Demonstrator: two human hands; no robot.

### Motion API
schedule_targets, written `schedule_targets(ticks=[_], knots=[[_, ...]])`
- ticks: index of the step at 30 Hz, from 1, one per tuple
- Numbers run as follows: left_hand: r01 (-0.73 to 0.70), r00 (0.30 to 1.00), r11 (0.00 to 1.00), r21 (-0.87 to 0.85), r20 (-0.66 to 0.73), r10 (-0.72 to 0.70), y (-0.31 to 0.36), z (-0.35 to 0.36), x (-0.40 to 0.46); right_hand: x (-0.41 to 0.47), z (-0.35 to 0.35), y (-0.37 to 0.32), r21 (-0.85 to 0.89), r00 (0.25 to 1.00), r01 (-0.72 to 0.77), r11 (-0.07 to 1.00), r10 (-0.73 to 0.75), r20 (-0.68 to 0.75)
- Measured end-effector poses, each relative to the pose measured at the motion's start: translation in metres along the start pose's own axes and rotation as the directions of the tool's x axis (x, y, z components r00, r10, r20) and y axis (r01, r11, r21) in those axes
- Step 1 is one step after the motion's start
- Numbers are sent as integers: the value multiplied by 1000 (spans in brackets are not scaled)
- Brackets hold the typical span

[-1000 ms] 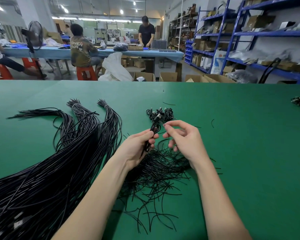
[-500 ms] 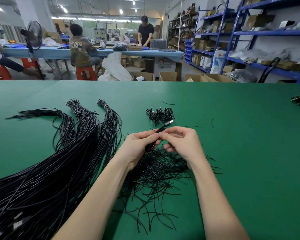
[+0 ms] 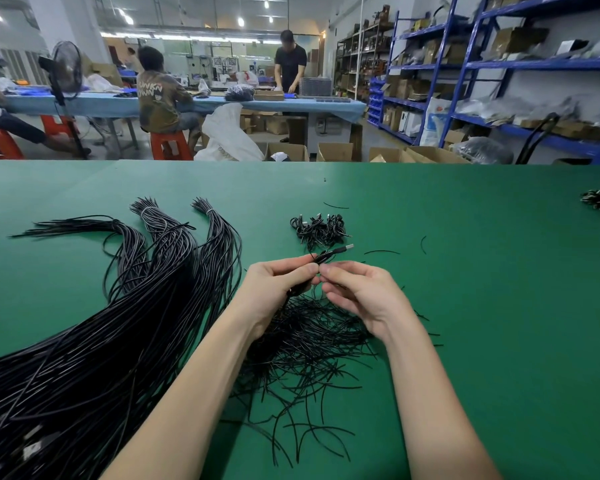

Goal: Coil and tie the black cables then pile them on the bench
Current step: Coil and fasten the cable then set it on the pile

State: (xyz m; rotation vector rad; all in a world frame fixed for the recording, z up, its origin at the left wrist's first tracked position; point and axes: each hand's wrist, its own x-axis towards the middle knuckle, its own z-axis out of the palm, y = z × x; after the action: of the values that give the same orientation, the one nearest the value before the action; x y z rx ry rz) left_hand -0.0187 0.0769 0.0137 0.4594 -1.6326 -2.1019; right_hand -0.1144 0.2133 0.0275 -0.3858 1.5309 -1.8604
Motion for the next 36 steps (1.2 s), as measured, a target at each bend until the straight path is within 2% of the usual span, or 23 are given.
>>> schedule_targets(ticks=[10,15,18,21,24,26,31,36], knots=[[-55,996,994,98,77,47,7,-1,-3,-1,-1,-1,17,999,-44,999,44,2],[-67,996,977,203,75,52,8,1,-4,1,3,3,-43,996,14,999,-18,-88],[-94,996,969,230,20,91,6,3,-4,3,5,5,-87,991,53,995,-63,-116],[-57,997,982,179,-36,64,4,4,-3,2,6,7,-117,996,66,991,-73,-55],[28,999,1000,7,-31,-28,5,3,-1,1,1,6,-55,998,37,998,-34,61],[58,998,997,-58,-14,-59,6,3,-1,0,-3,3,-85,993,32,996,-21,120],[63,998,995,-80,8,-62,8,4,-2,1,-6,2,-142,995,11,990,3,102],[47,999,998,-34,11,-47,7,4,-4,1,-9,4,-69,983,-92,993,102,154]])
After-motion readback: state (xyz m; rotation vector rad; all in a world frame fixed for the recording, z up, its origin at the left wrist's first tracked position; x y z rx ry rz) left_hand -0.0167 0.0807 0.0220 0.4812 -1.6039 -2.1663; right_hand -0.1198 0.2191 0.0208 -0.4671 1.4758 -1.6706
